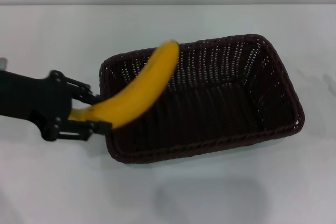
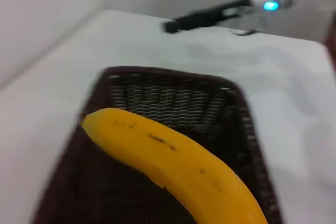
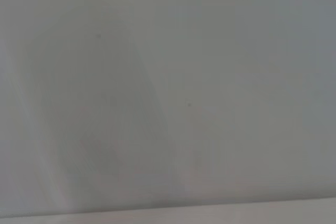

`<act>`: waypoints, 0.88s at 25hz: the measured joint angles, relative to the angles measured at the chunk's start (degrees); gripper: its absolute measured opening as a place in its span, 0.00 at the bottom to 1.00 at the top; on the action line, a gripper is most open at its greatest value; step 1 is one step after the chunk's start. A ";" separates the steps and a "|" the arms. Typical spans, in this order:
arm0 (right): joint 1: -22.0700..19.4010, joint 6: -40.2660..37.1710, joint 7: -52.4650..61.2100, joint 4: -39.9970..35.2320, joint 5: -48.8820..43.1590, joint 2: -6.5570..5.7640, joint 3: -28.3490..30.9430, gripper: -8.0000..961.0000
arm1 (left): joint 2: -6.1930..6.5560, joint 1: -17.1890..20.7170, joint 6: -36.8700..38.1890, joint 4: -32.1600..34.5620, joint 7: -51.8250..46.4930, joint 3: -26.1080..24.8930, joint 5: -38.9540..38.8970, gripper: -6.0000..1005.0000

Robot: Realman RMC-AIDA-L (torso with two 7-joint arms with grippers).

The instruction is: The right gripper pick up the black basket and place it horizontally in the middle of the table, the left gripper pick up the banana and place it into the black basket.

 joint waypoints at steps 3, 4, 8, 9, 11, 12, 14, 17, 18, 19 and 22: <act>0.15 0.00 -0.51 -0.01 0.02 0.02 0.00 0.47 | 0.04 -0.45 1.16 0.11 -2.38 3.34 -0.82 0.47; 0.16 0.00 -0.62 -0.01 0.03 0.02 0.00 0.47 | 0.07 -0.81 1.59 0.14 -3.24 3.77 -0.92 0.47; 0.06 -0.09 -0.76 0.09 0.04 0.03 0.23 0.47 | 0.06 -1.85 2.51 0.17 -5.08 3.97 -2.17 0.48; -0.05 -0.11 -0.76 0.08 0.04 0.03 0.34 0.47 | 0.06 -1.93 2.61 0.17 -5.14 3.98 -2.50 0.48; -0.22 -0.20 -0.77 0.01 0.04 0.03 0.46 0.47 | 0.07 -2.01 2.74 0.27 -5.17 3.96 -3.23 0.48; -0.28 -0.30 -0.79 0.00 0.04 0.03 0.50 0.48 | 0.09 -2.03 2.75 0.36 -5.16 3.88 -3.49 0.48; -0.34 -0.42 -0.84 -0.02 0.04 0.01 0.53 0.48 | 0.13 -1.90 2.84 0.63 -4.96 3.69 -4.14 0.51; -0.35 -0.39 -1.46 -0.03 0.14 -0.04 0.61 0.48 | 0.16 -0.85 3.63 1.01 -3.73 2.87 -5.85 0.63; -0.35 -0.31 -1.87 -0.03 0.34 -0.04 0.66 0.48 | 0.17 -0.27 3.96 1.26 -3.22 2.17 -6.56 0.66; -0.35 -0.15 -2.30 -0.03 0.54 -0.05 0.67 0.48 | 0.17 0.47 4.42 1.70 -2.52 0.95 -7.72 0.70; -0.35 1.21 -6.13 0.24 1.95 -0.01 0.68 0.48 | 0.04 2.90 6.34 2.44 -0.60 -3.82 -11.62 0.81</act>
